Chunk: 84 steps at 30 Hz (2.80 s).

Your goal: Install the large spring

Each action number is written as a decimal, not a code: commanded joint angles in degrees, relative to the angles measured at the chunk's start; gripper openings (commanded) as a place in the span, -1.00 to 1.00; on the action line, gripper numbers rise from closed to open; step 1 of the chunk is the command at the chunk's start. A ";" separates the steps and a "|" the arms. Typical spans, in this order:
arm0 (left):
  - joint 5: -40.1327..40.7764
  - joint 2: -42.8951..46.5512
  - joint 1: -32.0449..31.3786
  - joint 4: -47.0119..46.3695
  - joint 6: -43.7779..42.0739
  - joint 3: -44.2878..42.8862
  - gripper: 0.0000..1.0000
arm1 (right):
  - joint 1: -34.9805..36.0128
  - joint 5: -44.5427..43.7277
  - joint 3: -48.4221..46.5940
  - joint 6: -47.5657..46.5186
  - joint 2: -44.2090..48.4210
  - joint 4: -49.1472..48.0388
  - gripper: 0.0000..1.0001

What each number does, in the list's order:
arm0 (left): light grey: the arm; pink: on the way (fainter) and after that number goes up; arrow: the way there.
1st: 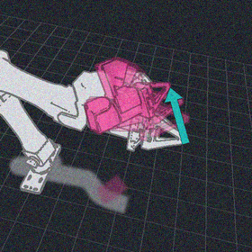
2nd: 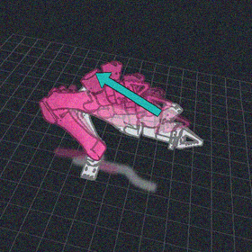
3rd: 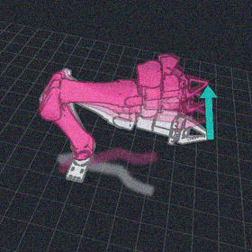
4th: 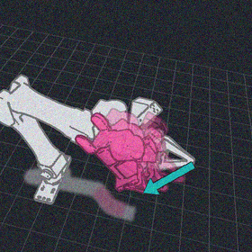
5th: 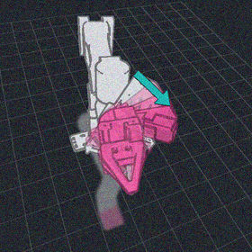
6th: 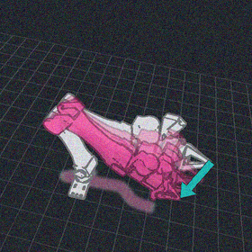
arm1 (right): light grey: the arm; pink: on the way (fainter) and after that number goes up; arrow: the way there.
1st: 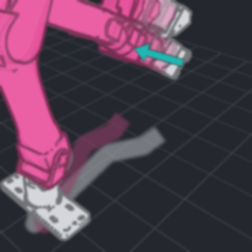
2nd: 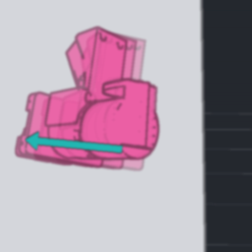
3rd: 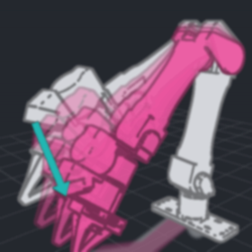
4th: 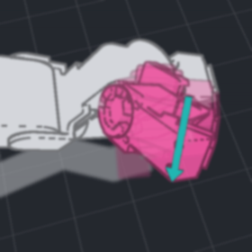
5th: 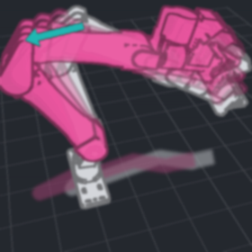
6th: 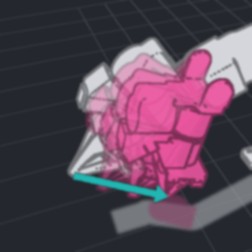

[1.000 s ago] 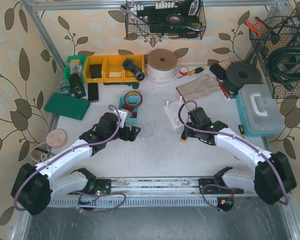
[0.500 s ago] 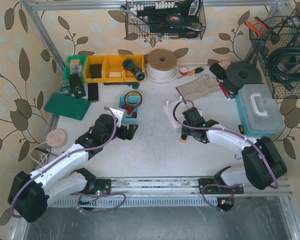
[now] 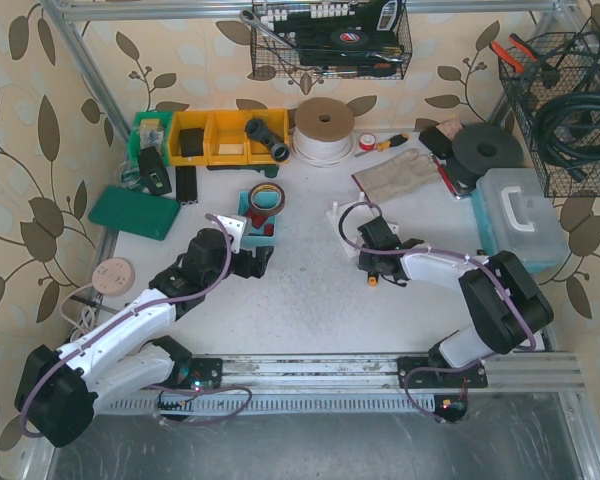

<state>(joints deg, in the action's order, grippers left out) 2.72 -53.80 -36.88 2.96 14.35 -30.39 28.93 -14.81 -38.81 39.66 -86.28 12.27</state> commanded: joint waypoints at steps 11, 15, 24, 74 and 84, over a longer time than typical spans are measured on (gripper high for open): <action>1.80 1.33 -0.64 -0.41 -0.91 0.31 0.96 | 0.37 -0.20 -1.36 -1.44 0.97 1.26 -0.73; 2.17 1.33 -0.61 -0.41 -0.95 0.39 0.96 | 0.37 0.21 -1.36 -2.07 3.13 2.07 -0.85; 3.64 2.09 -0.57 -0.37 -1.06 0.85 0.96 | 0.51 1.64 -0.35 -3.63 14.42 5.85 -1.00; 3.81 2.76 -0.63 -1.21 -0.31 1.72 0.95 | -24.64 -17.32 -38.80 -33.99 -28.16 20.66 -0.63; 4.19 3.34 -0.59 -0.94 -0.36 1.79 0.95 | -24.97 -17.42 -39.23 -32.24 -27.09 23.49 -0.32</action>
<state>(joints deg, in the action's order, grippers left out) 6.04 -51.62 -36.88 3.03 14.37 -28.77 4.25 -31.86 -75.90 6.37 -114.02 32.95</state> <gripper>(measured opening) 0.973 0.309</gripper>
